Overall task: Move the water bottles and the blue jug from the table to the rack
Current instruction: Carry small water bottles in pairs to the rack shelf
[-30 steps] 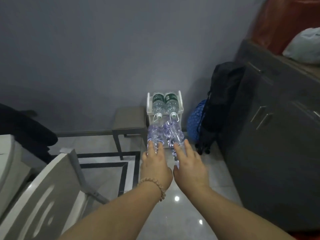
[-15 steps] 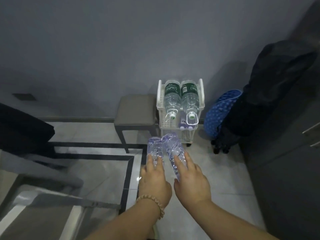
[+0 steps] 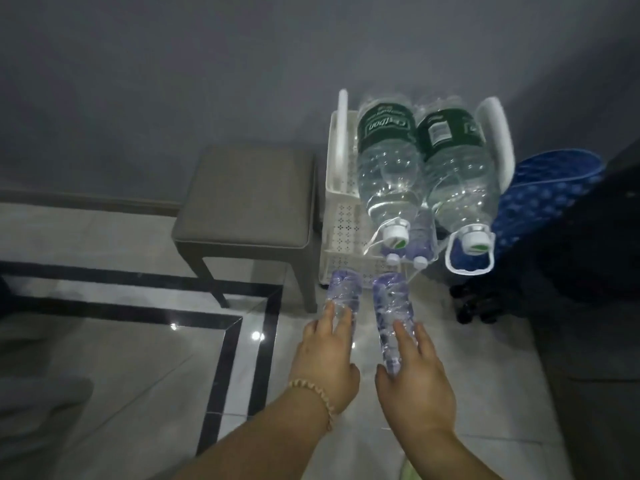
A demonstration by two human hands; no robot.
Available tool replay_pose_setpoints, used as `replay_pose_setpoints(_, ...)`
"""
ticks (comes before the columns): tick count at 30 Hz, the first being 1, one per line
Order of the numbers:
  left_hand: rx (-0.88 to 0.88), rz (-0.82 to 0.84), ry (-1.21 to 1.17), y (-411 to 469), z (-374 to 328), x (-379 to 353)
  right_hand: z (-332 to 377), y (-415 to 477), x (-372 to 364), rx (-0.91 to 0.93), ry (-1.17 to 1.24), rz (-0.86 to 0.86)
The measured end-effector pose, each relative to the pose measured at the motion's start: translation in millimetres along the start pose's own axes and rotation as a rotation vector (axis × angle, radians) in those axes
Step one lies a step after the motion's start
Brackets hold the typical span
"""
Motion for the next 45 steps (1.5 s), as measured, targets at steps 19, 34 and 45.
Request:
replay_pose_setpoints(19, -0.198, -0.465, -0.276, 229, 26, -37, 15, 217, -79, 0.263, -0.021, -0.327)
replay_pose_setpoints(34, -0.394, -0.344, -0.210, 214, 33, -57, -2, 216, -100, 0.570, 0.183, -0.158)
replay_pose_setpoints(45, -0.581, -0.299, 0.785, 224, 14, -69, -3, 197, -87, 0.738, 0.419, -0.575)
Point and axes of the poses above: each hand's wrist, its own y-axis towards the middle knuckle, its own x-axis out of the back of the hand, z = x × y, the point moved 8 cm from there along y, towards the middle knuckle
